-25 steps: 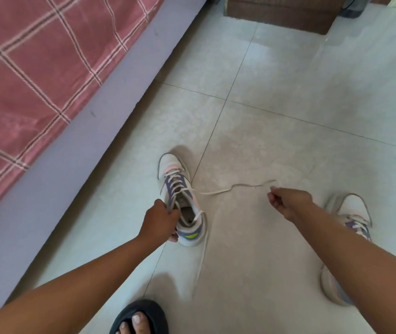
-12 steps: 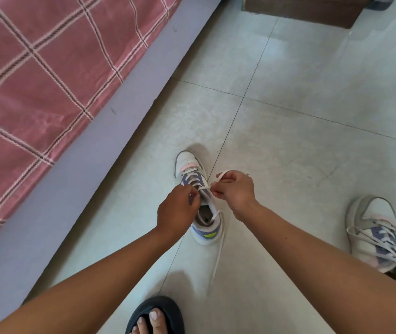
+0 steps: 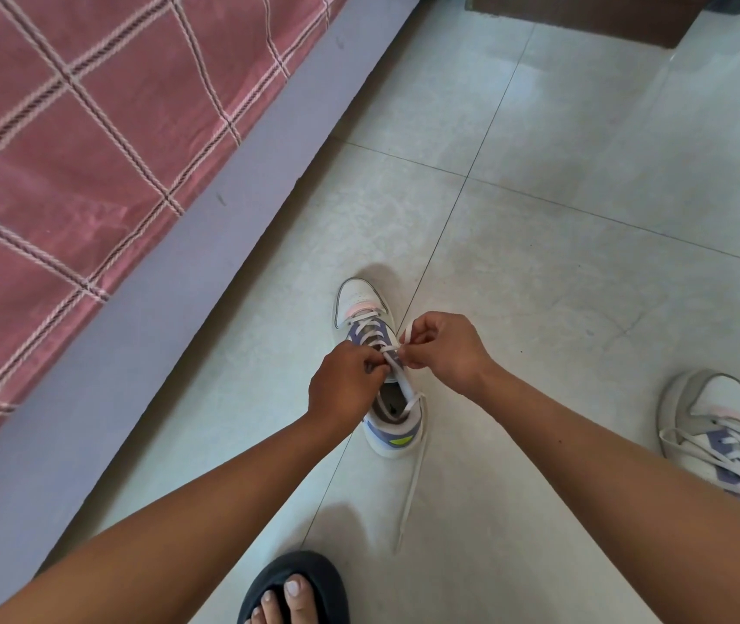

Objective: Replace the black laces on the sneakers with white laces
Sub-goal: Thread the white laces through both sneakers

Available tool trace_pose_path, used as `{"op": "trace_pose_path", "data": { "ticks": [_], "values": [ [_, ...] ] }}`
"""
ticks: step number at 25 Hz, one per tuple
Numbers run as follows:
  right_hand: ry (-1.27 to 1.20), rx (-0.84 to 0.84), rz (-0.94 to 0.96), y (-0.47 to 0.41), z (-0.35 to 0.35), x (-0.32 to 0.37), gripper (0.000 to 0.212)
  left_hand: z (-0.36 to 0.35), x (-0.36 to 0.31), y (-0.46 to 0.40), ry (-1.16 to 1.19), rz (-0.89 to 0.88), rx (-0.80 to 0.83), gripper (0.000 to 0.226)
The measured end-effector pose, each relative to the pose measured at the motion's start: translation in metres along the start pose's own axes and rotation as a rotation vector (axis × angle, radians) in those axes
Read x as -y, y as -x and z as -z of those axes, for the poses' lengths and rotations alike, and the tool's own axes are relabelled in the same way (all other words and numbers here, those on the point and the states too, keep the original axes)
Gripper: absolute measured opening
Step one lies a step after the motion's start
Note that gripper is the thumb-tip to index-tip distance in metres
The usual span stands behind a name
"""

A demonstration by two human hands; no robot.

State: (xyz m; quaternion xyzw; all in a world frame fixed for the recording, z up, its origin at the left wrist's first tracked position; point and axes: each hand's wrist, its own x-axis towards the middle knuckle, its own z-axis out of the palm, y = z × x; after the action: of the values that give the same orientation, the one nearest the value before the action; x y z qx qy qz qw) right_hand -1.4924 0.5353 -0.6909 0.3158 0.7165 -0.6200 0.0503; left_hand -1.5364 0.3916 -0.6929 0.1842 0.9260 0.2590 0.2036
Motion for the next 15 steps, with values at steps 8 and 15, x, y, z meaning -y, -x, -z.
{"op": "trace_pose_path", "data": {
  "ticks": [8,15],
  "values": [
    [-0.136,-0.014,-0.049,0.01,-0.007,-0.014,0.008,0.0,0.001,-0.003,0.025,-0.025,0.051,0.01],
    [0.017,0.055,0.026,0.021,-0.011,-0.029,0.037,0.004,0.005,0.002,0.073,-0.163,0.085,0.011]
  ]
}}
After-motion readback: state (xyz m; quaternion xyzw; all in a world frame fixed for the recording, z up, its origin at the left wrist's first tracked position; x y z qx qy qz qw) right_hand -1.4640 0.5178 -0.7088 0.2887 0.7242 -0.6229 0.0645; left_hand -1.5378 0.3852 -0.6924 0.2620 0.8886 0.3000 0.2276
